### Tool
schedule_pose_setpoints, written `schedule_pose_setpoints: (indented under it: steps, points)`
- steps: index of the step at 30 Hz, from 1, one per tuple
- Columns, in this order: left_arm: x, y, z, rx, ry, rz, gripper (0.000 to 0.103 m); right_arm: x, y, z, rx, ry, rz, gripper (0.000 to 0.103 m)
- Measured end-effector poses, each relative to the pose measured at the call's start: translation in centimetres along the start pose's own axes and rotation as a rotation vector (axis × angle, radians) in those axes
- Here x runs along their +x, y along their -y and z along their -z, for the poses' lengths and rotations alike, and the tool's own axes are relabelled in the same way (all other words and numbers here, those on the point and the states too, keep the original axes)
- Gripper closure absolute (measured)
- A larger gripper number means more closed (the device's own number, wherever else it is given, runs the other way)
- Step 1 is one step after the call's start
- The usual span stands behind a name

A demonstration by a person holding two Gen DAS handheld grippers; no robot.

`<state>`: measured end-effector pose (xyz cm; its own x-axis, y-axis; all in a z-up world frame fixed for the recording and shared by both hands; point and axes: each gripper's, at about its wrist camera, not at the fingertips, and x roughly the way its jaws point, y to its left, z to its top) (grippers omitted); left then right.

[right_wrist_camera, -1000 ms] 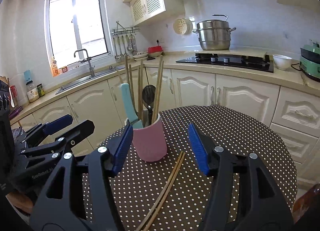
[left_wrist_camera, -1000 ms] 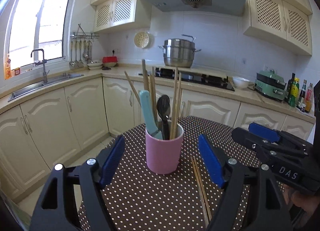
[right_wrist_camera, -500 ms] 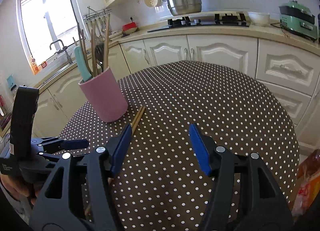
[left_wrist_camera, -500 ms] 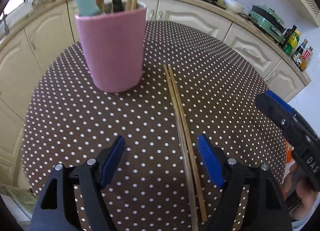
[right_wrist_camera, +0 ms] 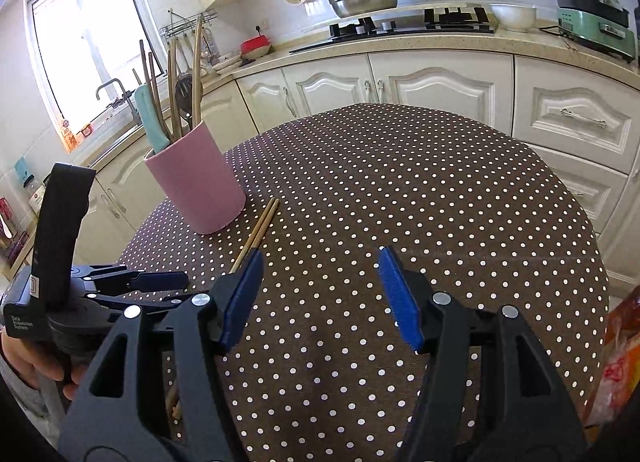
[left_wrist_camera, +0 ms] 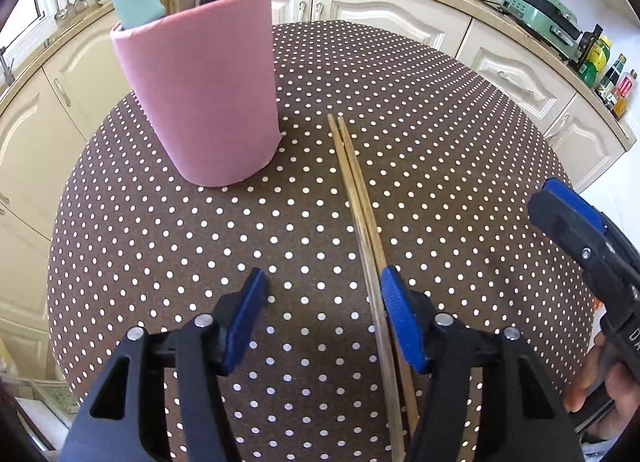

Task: Organize utensils
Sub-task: 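Close the left gripper on one chopstick while the right grasps the other chopstick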

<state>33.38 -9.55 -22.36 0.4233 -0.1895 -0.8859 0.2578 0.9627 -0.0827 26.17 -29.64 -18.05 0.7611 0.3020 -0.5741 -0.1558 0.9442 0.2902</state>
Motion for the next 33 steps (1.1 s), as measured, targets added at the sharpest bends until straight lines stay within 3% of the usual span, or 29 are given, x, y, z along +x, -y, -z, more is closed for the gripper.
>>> schedule_pose_setpoints:
  steps: [4,14,17,19,21,25,33]
  points:
    - [-0.3,0.0,-0.4,0.0,-0.006,-0.008,0.054,0.0,0.2,0.0,0.006,-0.006,0.003,0.042]
    - [0.3,0.5,-2.2,0.021,-0.041,-0.076,0.066,0.6,0.0,-0.2,-0.001,-0.043,0.009,0.042]
    - [0.8,1.3,-3.0,0.036,-0.045,-0.088,0.078,1.0,-0.4,-0.4,-0.012,-0.07,0.015,0.042]
    - [0.9,1.6,-3.4,0.045,-0.042,-0.074,0.094,1.4,-0.7,-0.5,-0.021,-0.104,0.022,0.042]
    - [0.8,1.4,-3.5,0.023,-0.033,-0.046,0.098,1.9,-1.0,-0.7,-0.027,-0.133,0.023,0.042]
    - [-0.3,0.4,-2.2,-0.039,-0.014,0.059,0.098,3.0,-1.7,-1.2,-0.031,-0.206,0.008,0.042]
    - [-3.6,-2.3,1.4,-0.115,0.062,0.075,0.098,5.9,-4.4,-1.3,-0.077,-0.34,-0.011,0.042]
